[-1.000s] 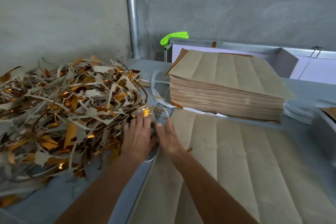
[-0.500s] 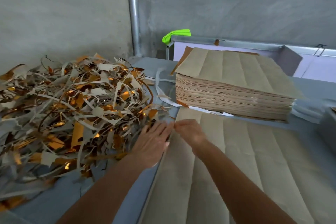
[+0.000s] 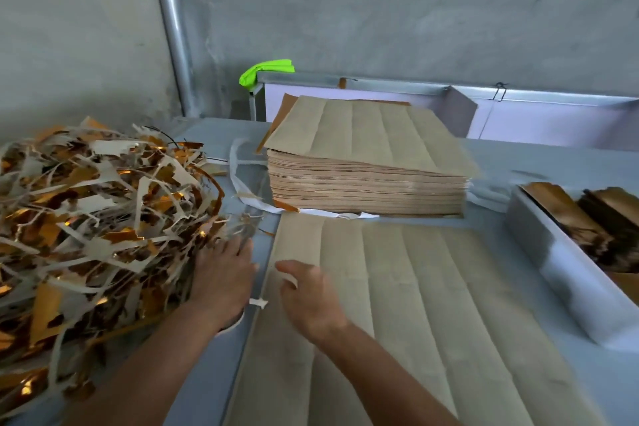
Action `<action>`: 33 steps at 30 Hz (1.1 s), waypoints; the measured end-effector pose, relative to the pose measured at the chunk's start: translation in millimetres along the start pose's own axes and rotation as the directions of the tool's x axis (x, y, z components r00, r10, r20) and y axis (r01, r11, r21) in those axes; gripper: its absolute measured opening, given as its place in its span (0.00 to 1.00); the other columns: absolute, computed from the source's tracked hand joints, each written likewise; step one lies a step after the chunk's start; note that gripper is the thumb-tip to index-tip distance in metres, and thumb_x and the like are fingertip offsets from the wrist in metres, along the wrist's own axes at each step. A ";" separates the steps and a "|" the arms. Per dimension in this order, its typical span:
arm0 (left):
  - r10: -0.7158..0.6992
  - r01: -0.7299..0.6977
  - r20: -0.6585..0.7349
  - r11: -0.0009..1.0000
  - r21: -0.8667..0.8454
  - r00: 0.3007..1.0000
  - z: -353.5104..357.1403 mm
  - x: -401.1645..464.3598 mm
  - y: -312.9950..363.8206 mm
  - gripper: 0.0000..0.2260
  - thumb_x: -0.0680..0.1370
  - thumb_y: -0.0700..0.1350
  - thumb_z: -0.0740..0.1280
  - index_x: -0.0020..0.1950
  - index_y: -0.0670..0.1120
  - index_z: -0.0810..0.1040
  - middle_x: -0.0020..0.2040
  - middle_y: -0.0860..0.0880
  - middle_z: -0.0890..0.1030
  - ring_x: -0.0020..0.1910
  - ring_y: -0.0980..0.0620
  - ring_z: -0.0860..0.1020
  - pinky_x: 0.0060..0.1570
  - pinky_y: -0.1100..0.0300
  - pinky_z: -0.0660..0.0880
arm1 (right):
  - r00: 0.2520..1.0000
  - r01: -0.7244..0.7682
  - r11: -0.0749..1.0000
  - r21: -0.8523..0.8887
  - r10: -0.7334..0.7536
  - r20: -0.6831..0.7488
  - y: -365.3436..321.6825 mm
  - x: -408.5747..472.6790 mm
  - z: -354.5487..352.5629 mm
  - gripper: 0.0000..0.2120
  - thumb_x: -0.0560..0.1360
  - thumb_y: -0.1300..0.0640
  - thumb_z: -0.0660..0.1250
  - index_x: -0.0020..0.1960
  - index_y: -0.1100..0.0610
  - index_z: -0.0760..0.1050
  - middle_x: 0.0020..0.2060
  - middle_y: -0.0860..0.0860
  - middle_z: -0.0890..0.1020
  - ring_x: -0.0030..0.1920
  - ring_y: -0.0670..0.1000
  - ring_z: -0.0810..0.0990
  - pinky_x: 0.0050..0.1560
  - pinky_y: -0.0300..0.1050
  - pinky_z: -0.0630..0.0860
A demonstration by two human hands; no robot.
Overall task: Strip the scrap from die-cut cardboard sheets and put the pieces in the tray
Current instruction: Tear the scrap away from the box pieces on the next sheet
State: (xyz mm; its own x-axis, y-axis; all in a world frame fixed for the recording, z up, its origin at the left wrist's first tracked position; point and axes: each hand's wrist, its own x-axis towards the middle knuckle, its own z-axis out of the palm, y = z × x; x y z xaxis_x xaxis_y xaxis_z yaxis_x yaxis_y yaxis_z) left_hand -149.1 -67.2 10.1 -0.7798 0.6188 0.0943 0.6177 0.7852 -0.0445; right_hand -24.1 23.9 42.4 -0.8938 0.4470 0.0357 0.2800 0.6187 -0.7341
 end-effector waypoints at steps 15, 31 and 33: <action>0.252 -0.222 0.238 0.964 -0.145 0.938 0.5 -58.7 166.6 0.32 0.77 0.66 0.51 0.76 0.50 0.53 0.78 0.48 0.46 0.76 0.43 0.45 0.71 0.43 0.50 | 0.880 -0.445 0.807 -0.389 0.314 -0.356 146.3 -75.3 -123.4 0.20 0.76 0.51 0.61 0.67 0.51 0.68 0.66 0.49 0.70 0.70 0.52 0.64 0.63 0.44 0.68; 0.214 -0.224 -0.101 0.969 -0.108 0.972 10.1 -80.9 170.8 0.36 0.78 0.64 0.43 0.44 0.45 0.86 0.48 0.43 0.84 0.46 0.43 0.84 0.38 0.41 0.78 | 0.828 -0.524 0.807 -0.272 0.408 -0.385 177.0 -121.8 -154.4 0.27 0.75 0.48 0.64 0.71 0.51 0.61 0.67 0.52 0.66 0.70 0.53 0.64 0.64 0.42 0.64; 0.206 -0.207 -0.015 0.970 -0.127 0.978 5.0 -80.6 172.3 0.35 0.72 0.65 0.44 0.59 0.46 0.81 0.62 0.44 0.78 0.62 0.45 0.76 0.56 0.41 0.73 | 0.826 -0.514 0.831 -0.215 0.412 -0.384 182.1 -126.8 -157.3 0.25 0.74 0.52 0.65 0.70 0.55 0.64 0.65 0.54 0.70 0.68 0.54 0.67 0.62 0.41 0.65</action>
State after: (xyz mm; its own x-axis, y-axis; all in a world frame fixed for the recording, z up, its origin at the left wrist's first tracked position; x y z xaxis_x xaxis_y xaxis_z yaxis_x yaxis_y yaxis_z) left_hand 19.6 18.3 -10.2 -0.6339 0.7672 0.0981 0.7733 0.6308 0.0633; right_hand 195.3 181.5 10.9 -0.4889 0.8722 -0.0125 0.7670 0.4230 -0.4824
